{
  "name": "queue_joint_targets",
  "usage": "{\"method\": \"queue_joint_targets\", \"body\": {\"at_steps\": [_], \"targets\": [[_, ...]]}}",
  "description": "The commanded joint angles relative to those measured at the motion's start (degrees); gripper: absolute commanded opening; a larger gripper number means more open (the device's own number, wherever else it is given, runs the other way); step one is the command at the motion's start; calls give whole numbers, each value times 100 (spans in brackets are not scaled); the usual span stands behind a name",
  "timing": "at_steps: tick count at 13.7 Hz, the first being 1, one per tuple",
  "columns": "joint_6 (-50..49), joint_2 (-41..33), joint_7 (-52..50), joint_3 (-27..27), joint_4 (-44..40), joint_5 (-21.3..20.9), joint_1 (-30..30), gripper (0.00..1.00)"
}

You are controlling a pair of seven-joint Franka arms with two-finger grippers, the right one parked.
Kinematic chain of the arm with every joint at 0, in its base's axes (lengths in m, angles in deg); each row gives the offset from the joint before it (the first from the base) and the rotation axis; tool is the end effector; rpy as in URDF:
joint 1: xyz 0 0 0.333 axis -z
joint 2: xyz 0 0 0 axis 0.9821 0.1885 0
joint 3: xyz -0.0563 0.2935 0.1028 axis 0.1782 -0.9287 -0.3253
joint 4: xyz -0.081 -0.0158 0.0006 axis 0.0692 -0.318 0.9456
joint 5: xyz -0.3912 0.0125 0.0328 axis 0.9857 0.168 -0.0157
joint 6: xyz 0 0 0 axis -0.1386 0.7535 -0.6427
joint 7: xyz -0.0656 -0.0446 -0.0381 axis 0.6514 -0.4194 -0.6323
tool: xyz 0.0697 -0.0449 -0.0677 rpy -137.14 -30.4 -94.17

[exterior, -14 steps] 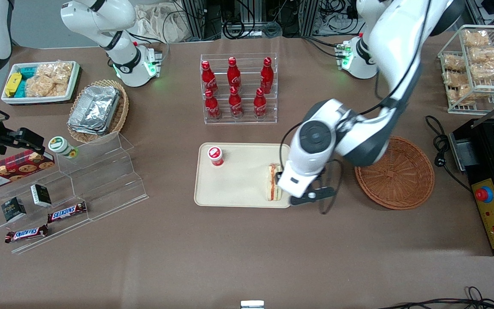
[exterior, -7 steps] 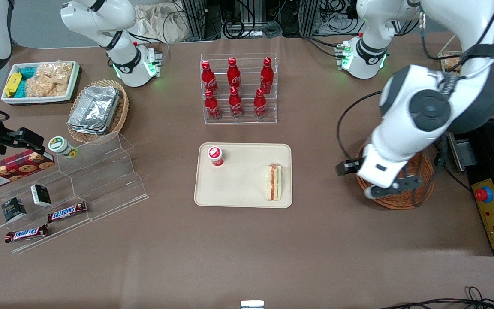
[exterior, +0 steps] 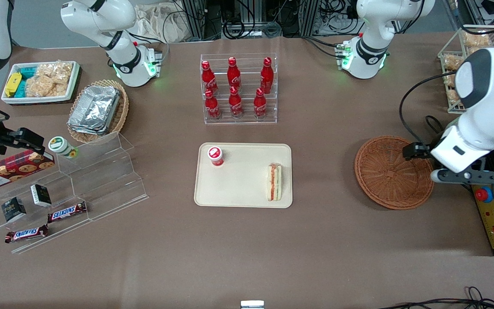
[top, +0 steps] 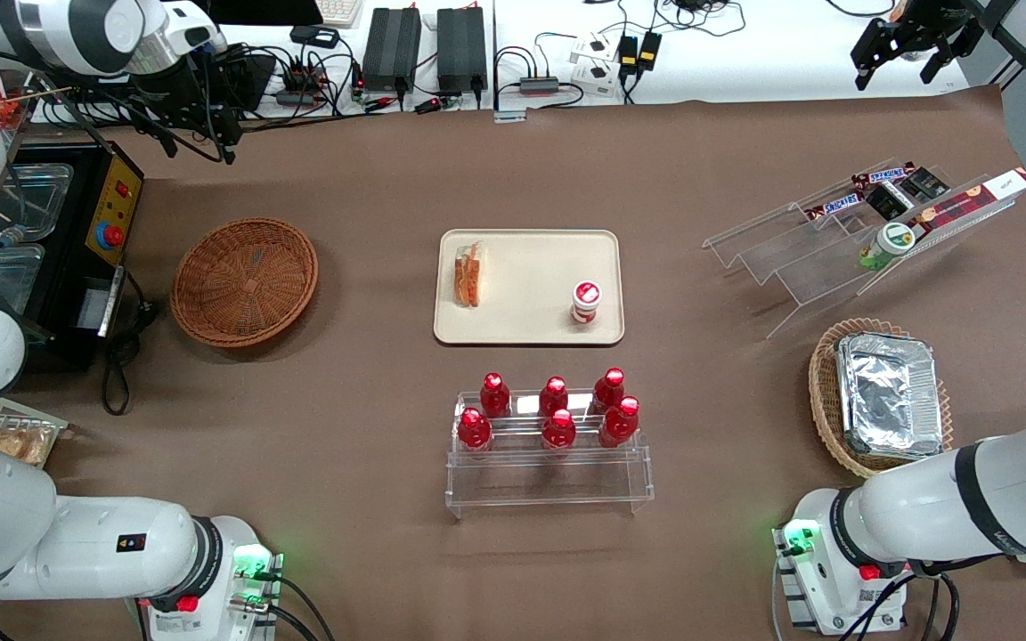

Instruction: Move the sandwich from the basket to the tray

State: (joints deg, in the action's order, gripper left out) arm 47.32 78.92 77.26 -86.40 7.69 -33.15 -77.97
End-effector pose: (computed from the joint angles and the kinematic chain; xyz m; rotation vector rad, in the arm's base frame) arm 0.5998 -0.0403 0.5100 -3.1056 0.1978 0.0644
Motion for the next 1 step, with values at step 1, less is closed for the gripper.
{"method": "queue_joint_targets", "body": {"at_steps": [1], "targets": [[-578,245,396,20,-695,27,32,100]]}}
